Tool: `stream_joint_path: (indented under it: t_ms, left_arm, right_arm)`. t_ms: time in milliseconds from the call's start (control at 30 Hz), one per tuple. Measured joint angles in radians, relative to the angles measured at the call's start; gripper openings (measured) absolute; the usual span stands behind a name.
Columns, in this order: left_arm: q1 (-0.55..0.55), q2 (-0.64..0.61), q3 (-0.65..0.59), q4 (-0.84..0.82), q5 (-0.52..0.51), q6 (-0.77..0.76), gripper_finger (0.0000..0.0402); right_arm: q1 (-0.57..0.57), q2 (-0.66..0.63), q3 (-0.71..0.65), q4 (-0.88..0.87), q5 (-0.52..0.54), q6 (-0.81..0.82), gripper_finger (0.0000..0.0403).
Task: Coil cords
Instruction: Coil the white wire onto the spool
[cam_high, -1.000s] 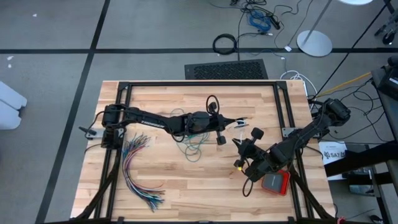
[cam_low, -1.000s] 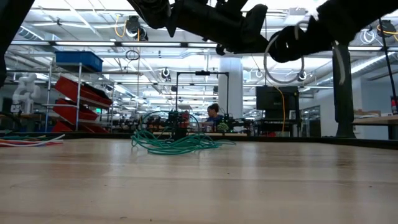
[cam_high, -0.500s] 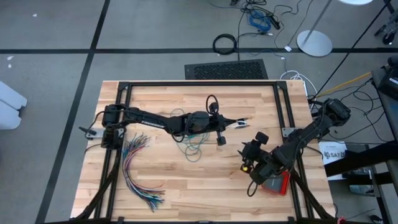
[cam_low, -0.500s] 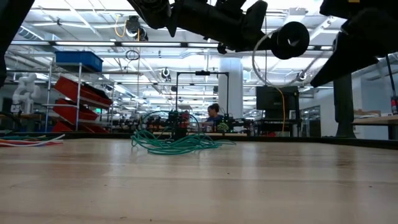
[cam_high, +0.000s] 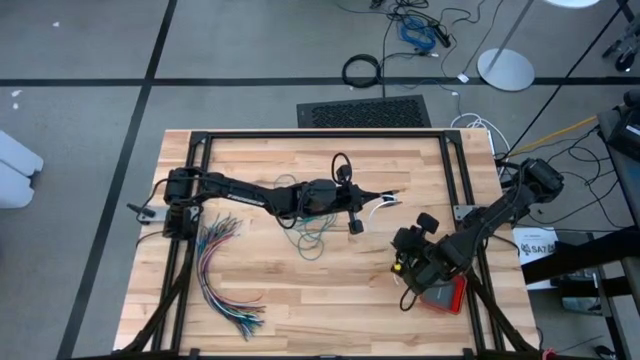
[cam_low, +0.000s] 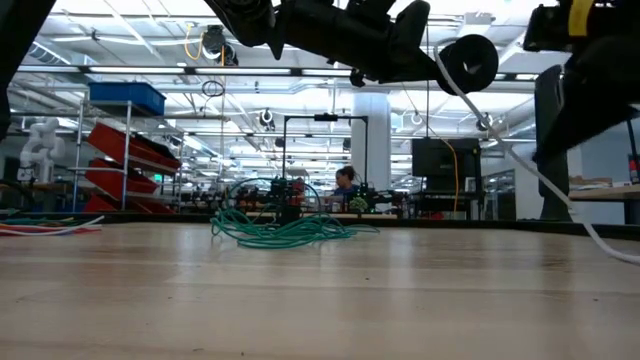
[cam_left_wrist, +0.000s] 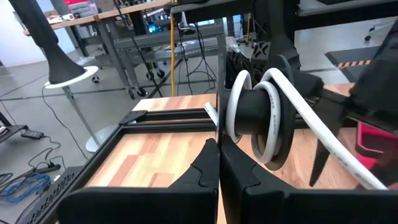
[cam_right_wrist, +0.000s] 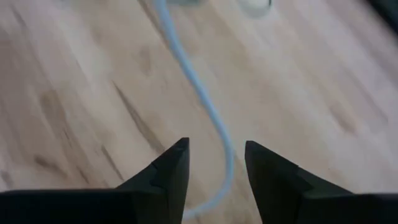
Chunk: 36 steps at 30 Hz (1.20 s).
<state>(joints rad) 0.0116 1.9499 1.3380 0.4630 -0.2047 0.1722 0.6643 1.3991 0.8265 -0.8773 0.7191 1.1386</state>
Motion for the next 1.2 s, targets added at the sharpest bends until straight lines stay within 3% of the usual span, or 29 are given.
stream_joint_path:
  t_ms: [167,233,433,600,967,1200]
  left_arm:
    - [0.0,0.0,0.0,0.0,0.0,0.0,0.0]
    - [0.0,0.0,0.0,0.0,0.0,0.001,0.0]
    - [0.0,0.0,0.0,0.0,0.002,0.0,0.0]
    - [0.0,0.0,0.0,0.0,0.011,0.0,0.0]
    - [0.0,0.0,0.0,0.001,0.012,-0.002,0.0]
    - [0.0,0.0,0.0,0.005,0.011,-0.002,0.0]
  right_arm:
    - [0.054,0.0,0.0,0.157,0.241,-0.152,0.0134]
    - [0.057,0.0,0.0,0.209,0.28,-0.226,0.0134]
    - [0.048,0.003,-0.03,0.31,0.278,-0.374,0.0134]
    - [0.029,0.004,-0.098,0.413,0.279,-0.399,0.0126]
    - [0.004,0.004,-0.136,0.455,0.295,-0.446,0.0011]
    - [-0.021,0.004,-0.139,0.458,0.266,-0.451,0.001]
